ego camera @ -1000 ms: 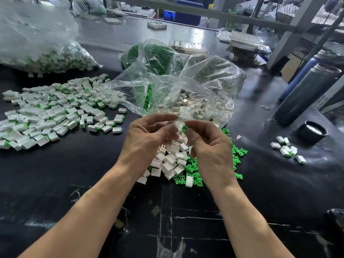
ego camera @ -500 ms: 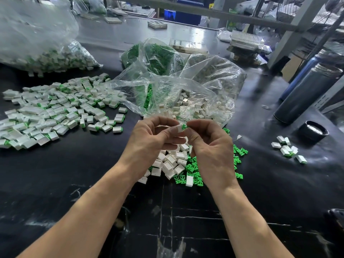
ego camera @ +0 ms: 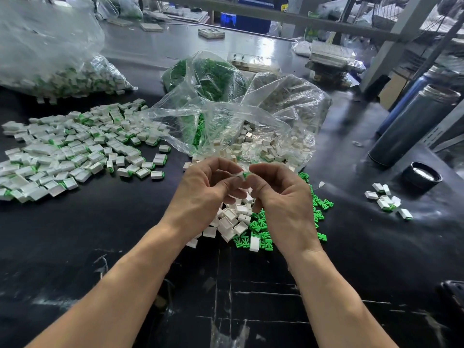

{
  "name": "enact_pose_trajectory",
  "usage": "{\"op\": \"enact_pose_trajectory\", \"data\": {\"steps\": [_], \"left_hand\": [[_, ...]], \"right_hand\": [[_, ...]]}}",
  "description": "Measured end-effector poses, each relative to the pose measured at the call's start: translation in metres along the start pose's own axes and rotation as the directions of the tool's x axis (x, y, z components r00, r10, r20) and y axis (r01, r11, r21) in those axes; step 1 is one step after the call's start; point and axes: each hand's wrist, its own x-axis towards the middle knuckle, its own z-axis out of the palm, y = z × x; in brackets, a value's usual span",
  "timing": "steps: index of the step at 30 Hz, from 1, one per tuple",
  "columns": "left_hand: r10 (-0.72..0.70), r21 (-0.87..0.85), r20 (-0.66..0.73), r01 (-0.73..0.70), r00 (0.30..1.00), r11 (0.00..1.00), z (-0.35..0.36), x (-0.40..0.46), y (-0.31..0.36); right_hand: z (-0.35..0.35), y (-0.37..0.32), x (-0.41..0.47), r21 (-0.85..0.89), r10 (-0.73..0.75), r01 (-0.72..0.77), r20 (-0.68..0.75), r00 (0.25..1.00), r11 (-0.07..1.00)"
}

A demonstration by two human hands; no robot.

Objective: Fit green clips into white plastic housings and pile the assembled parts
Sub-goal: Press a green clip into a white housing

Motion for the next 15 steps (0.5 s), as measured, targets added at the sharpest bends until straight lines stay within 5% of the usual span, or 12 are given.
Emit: {"op": "enact_pose_trajectory", "data": {"steps": [5, 15], "left_hand": [[0.003, -0.02, -0.022, -0.003, 1.0, 1.0, 0.0013, 0.0003, -0.0006], [0.095, 0.155, -0.099, -0.078, 0.991, 0.985, -0.0013, 0.0, -0.0023]], "right_hand": [[-0.002, 0.0012, 0.0005, 0.021, 0.014, -0.014, -0.001, 1.0, 1.0], [0.001, 0.0037, -0.0034, -0.352, -0.15, 0.142, 0.006, 0.989, 0.925]]}}
